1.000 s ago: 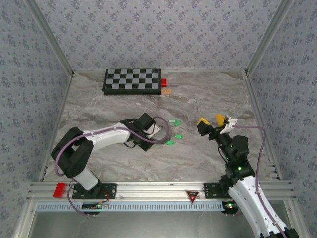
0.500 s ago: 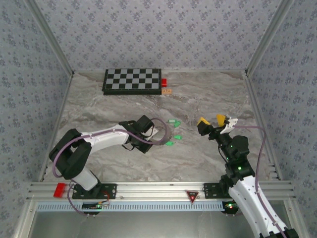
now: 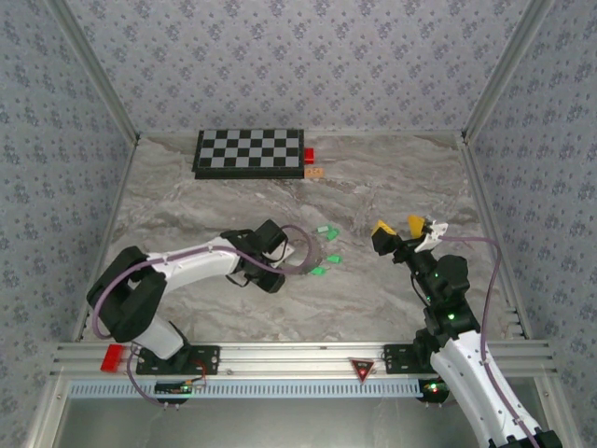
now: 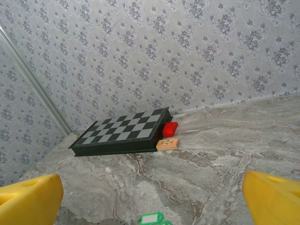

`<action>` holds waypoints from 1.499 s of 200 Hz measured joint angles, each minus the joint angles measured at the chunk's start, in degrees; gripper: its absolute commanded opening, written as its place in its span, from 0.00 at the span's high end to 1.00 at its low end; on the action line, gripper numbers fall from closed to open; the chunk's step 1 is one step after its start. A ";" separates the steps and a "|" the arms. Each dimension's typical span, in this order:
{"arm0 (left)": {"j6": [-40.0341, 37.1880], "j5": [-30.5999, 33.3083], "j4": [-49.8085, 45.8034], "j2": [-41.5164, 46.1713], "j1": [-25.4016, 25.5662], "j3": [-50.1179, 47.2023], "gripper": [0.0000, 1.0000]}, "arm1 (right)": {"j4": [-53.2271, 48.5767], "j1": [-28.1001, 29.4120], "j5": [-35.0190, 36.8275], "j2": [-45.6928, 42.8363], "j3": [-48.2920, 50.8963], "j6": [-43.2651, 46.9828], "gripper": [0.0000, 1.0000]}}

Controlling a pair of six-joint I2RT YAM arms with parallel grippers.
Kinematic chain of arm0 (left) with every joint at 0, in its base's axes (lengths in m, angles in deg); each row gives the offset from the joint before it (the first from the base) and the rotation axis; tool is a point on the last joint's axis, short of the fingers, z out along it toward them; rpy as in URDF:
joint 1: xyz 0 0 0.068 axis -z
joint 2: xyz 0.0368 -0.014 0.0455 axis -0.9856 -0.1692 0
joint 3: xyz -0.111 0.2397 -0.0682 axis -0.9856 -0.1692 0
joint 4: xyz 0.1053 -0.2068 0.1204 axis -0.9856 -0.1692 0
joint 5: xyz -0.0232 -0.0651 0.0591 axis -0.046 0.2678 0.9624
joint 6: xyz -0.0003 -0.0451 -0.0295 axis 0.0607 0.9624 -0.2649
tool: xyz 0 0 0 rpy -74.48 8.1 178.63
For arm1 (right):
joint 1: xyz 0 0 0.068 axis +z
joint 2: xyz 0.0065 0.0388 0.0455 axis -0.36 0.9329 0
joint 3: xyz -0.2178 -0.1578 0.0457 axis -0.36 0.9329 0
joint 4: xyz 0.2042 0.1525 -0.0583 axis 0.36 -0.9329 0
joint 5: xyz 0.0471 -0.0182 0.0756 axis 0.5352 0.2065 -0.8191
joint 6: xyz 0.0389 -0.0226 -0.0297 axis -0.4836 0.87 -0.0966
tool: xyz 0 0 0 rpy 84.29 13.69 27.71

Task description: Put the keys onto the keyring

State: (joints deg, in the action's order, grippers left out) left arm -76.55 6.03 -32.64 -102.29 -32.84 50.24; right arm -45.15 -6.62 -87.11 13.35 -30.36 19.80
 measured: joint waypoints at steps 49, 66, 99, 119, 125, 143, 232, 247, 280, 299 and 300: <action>1.11 0.24 -0.76 4.57 0.00 -0.24 0.65 | 0.02 0.00 0.00 0.00 0.00 -0.24 0.00; 1.68 1.22 -0.92 5.66 -0.07 0.20 0.62 | 0.02 0.00 0.00 0.00 0.00 -0.24 0.00; 3.48 5.51 1.49 10.36 -2.32 1.33 0.53 | 0.00 -0.11 0.07 0.02 0.00 -0.24 0.00; 4.92 9.86 4.66 14.62 -6.05 1.31 0.35 | -0.07 -0.17 0.72 0.92 -0.02 -0.17 0.00; 5.49 11.65 5.88 16.06 -7.39 1.25 0.27 | -0.17 -0.17 1.09 1.44 -0.07 -0.15 0.00; 7.10 18.25 10.91 20.52 -11.56 -0.20 0.04 | -2.93 -0.26 3.10 3.74 -1.25 0.52 0.00; 13.99 41.27 30.69 28.04 -34.91 -16.55 0.00 | -11.89 -1.40 21.42 17.11 -8.59 2.86 0.01; 13.90 42.25 34.34 27.82 -37.86 -20.61 0.00 | -12.07 -1.66 24.52 20.59 -9.60 3.87 0.01; 13.75 44.06 37.79 24.17 -42.93 -22.62 0.00 | -9.92 -2.82 29.81 28.76 -9.81 7.61 0.01; 11.87 44.87 40.46 20.76 -44.19 -22.60 0.00 | -5.77 -3.30 31.50 32.74 -8.76 10.40 0.01; 11.61 44.89 40.74 20.41 -44.24 -22.60 0.00 | -5.42 -3.34 31.58 33.09 -8.68 10.64 0.01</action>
State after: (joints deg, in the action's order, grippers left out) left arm -64.95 50.93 8.10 -81.88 -77.08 27.64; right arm -50.57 -9.97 -55.53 46.44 -39.04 30.44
